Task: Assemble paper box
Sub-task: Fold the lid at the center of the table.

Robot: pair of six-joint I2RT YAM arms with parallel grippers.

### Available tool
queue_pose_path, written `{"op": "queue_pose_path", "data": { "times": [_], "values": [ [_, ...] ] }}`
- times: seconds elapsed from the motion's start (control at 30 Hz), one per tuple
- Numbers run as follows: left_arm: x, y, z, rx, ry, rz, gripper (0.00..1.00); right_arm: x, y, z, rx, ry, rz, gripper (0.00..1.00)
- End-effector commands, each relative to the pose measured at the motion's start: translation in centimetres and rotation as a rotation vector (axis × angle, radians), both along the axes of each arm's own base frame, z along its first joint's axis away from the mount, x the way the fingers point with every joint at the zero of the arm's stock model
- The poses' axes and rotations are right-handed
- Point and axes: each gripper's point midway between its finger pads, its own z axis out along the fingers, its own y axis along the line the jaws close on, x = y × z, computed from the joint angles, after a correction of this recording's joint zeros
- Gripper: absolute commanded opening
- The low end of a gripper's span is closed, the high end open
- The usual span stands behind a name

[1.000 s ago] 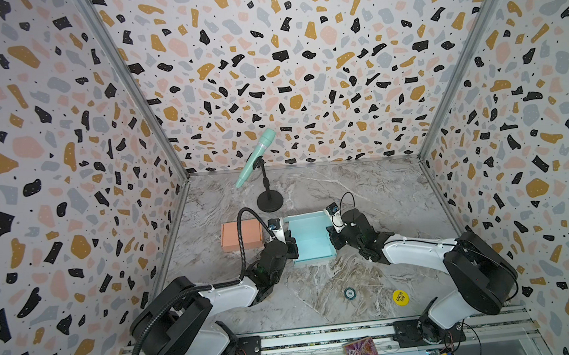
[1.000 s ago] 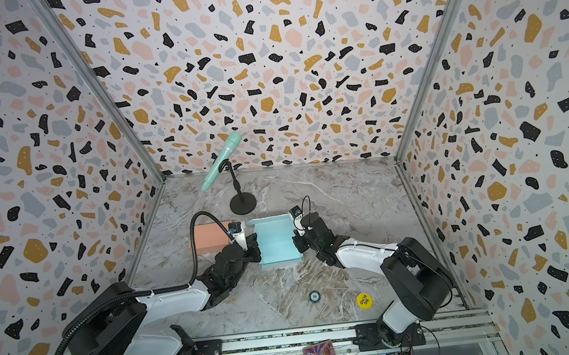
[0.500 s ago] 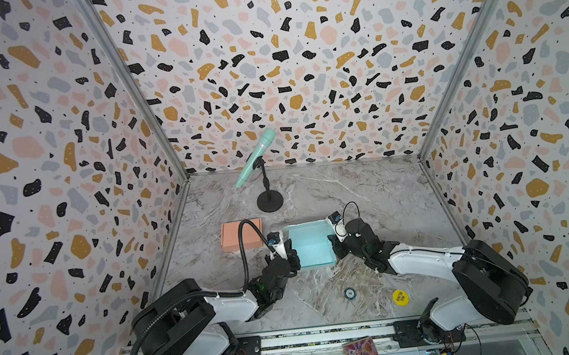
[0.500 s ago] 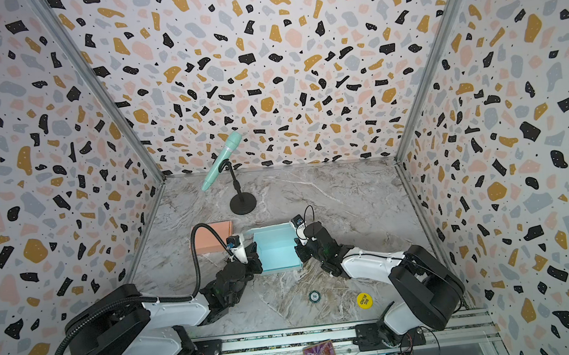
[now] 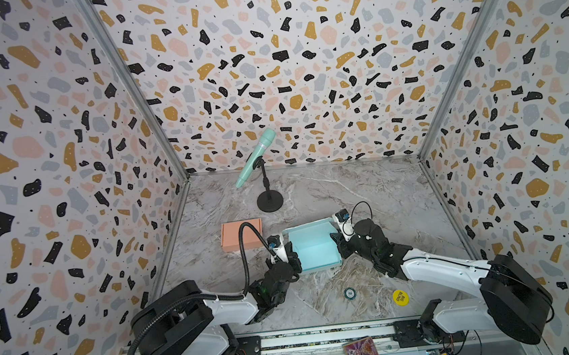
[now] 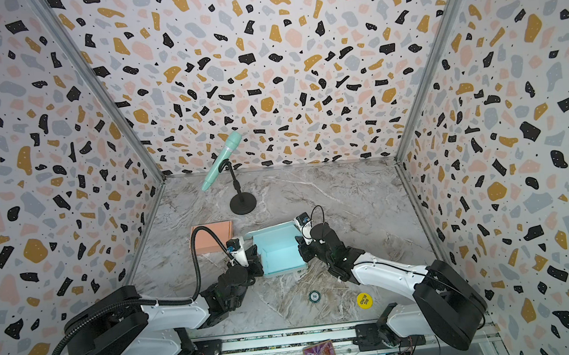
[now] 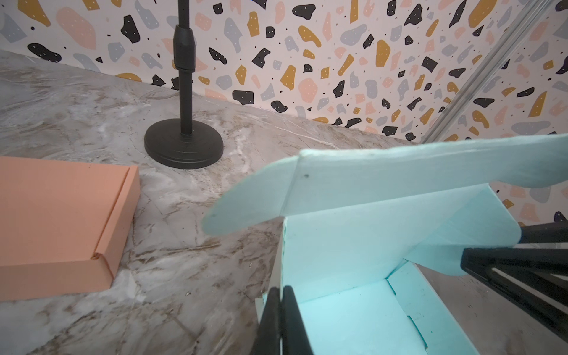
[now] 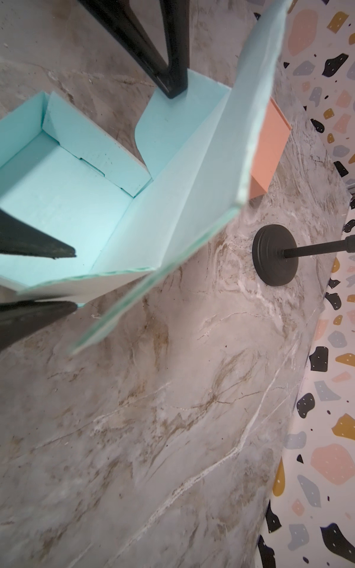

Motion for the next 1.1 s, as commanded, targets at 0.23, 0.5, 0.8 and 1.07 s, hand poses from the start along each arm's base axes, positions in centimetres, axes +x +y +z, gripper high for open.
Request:
{"op": "queue_pose_path", "data": {
  "times": [0.23, 0.5, 0.8, 1.07],
  "values": [
    [-0.1, 0.0, 0.6, 0.023, -0.012, 0.009, 0.00, 0.0, -1.4, 0.2, -0.015, -0.003, -0.024, 0.26],
    [-0.1, -0.3, 0.8, 0.041, -0.015, 0.003, 0.00, 0.0, -0.3, 0.1, -0.015, 0.001, 0.029, 0.18],
    [-0.1, -0.6, 1.1, 0.029, -0.018, 0.000, 0.00, -0.1, 0.1, -0.3, -0.020, 0.003, 0.048, 0.15],
    [0.4, -1.5, 3.0, -0.063, -0.050, 0.006, 0.00, -0.5, 0.8, -1.3, -0.046, 0.009, 0.066, 0.15]
  ]
}}
